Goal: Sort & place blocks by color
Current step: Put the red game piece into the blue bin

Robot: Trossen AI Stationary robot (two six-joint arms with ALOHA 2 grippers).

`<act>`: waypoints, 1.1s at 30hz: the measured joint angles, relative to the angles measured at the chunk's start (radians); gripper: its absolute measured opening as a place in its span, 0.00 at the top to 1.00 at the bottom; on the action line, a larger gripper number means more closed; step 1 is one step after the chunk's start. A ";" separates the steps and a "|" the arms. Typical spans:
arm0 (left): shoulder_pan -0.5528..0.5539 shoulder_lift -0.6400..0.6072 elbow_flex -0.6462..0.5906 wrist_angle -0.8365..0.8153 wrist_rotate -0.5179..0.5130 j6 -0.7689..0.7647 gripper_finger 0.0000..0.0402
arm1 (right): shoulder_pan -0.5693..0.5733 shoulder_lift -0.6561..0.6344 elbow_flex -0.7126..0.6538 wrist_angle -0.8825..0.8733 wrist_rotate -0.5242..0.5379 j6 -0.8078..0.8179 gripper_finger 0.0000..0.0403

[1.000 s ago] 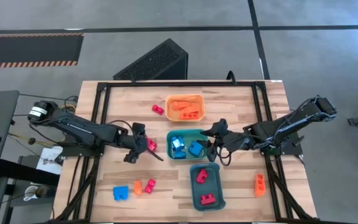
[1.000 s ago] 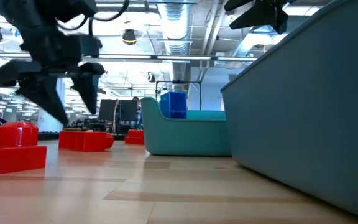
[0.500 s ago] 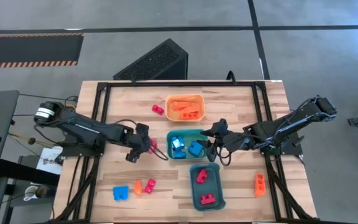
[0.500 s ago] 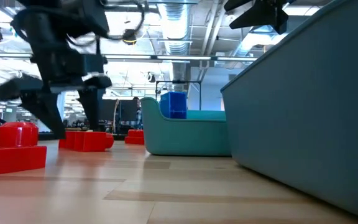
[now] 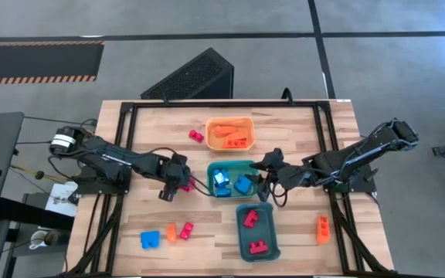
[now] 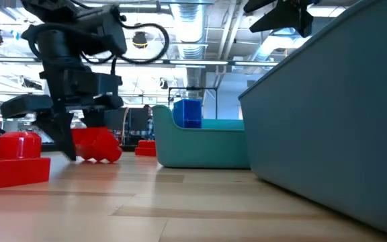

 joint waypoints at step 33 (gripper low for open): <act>0.005 -0.594 -0.513 1.429 0.335 -0.241 0.58 | 0.026 0.300 0.001 0.876 0.076 -0.750 0.45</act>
